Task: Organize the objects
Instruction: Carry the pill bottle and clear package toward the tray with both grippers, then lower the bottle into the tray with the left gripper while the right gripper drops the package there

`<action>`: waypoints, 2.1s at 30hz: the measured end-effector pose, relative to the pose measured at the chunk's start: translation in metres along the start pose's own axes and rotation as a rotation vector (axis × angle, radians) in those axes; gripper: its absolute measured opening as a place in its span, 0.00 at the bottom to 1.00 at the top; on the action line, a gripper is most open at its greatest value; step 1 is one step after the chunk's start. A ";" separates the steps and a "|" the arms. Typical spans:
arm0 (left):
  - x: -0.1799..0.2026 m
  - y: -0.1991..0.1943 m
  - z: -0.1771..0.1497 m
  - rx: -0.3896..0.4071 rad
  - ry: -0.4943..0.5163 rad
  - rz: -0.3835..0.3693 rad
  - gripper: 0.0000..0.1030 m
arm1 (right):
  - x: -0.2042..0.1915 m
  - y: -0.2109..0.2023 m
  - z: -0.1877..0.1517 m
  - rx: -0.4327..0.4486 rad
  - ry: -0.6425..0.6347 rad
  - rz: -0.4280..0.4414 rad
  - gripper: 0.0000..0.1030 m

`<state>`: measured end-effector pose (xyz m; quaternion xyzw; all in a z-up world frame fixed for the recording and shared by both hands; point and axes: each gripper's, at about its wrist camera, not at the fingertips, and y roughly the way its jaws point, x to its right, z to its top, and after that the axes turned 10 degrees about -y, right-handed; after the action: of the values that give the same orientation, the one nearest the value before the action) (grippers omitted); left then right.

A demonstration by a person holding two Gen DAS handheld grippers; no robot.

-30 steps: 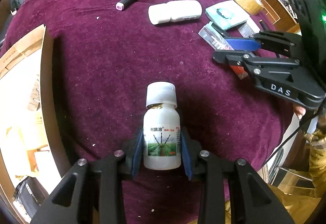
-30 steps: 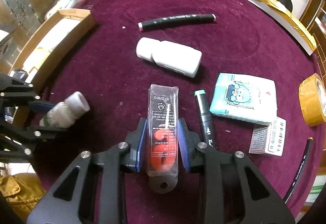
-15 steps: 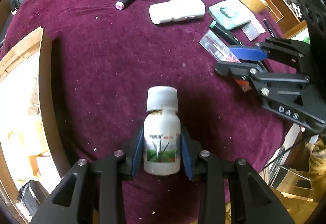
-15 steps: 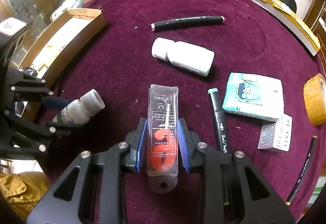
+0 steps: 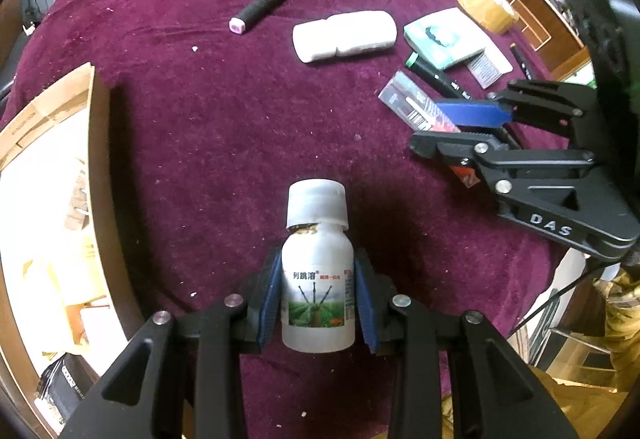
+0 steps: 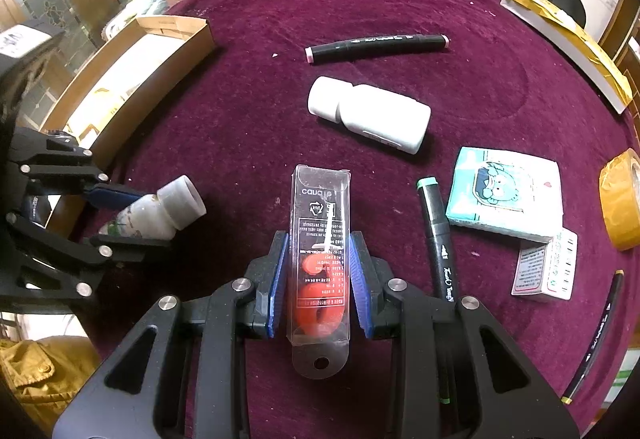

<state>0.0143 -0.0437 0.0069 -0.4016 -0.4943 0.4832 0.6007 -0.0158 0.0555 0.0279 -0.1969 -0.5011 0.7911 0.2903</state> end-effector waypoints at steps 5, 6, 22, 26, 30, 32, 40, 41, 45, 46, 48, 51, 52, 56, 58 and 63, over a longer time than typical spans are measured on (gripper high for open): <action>-0.004 -0.004 -0.002 0.011 -0.011 0.001 0.33 | -0.005 0.000 0.004 0.006 -0.010 0.004 0.28; -0.006 -0.006 -0.004 0.012 -0.012 0.001 0.33 | -0.005 -0.001 0.004 0.008 -0.011 0.005 0.28; -0.034 -0.034 -0.016 0.050 -0.054 -0.011 0.33 | -0.018 -0.002 0.015 0.016 -0.047 0.012 0.28; -0.041 -0.040 -0.015 0.062 -0.071 -0.014 0.33 | -0.022 -0.003 0.017 0.020 -0.057 0.017 0.28; -0.049 -0.047 -0.015 0.074 -0.088 -0.016 0.33 | -0.026 -0.004 0.023 0.025 -0.070 0.022 0.28; -0.053 -0.049 -0.014 0.079 -0.098 -0.015 0.33 | -0.029 -0.004 0.026 0.028 -0.077 0.025 0.28; -0.075 -0.063 -0.014 0.102 -0.149 -0.010 0.33 | -0.043 -0.002 0.042 0.028 -0.123 0.045 0.28; -0.079 -0.066 -0.014 0.107 -0.159 -0.009 0.33 | -0.045 -0.002 0.047 0.029 -0.131 0.048 0.29; -0.093 -0.074 -0.014 0.127 -0.196 0.009 0.33 | -0.053 -0.002 0.060 0.037 -0.158 0.051 0.29; -0.098 -0.076 -0.014 0.133 -0.208 0.013 0.33 | -0.054 -0.003 0.063 0.039 -0.164 0.053 0.29; -0.106 -0.080 -0.014 0.141 -0.226 0.021 0.33 | -0.060 -0.003 0.069 0.045 -0.183 0.058 0.29; -0.118 -0.084 -0.012 0.152 -0.249 0.027 0.33 | -0.068 -0.003 0.077 0.048 -0.210 0.065 0.29; -0.121 -0.086 -0.011 0.156 -0.256 0.030 0.33 | -0.070 -0.003 0.079 0.049 -0.216 0.067 0.29; -0.136 -0.091 -0.009 0.171 -0.289 0.040 0.33 | -0.077 0.001 0.089 0.049 -0.232 0.079 0.29; -0.142 -0.093 -0.007 0.177 -0.300 0.043 0.33 | -0.078 0.002 0.094 0.049 -0.238 0.082 0.29; -0.165 -0.095 0.003 0.191 -0.354 0.054 0.33 | -0.083 0.004 0.112 0.063 -0.265 0.093 0.29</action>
<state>0.0211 -0.2252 0.0650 -0.2643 -0.5333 0.6070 0.5266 -0.0215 -0.0766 0.0735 -0.1043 -0.5005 0.8380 0.1907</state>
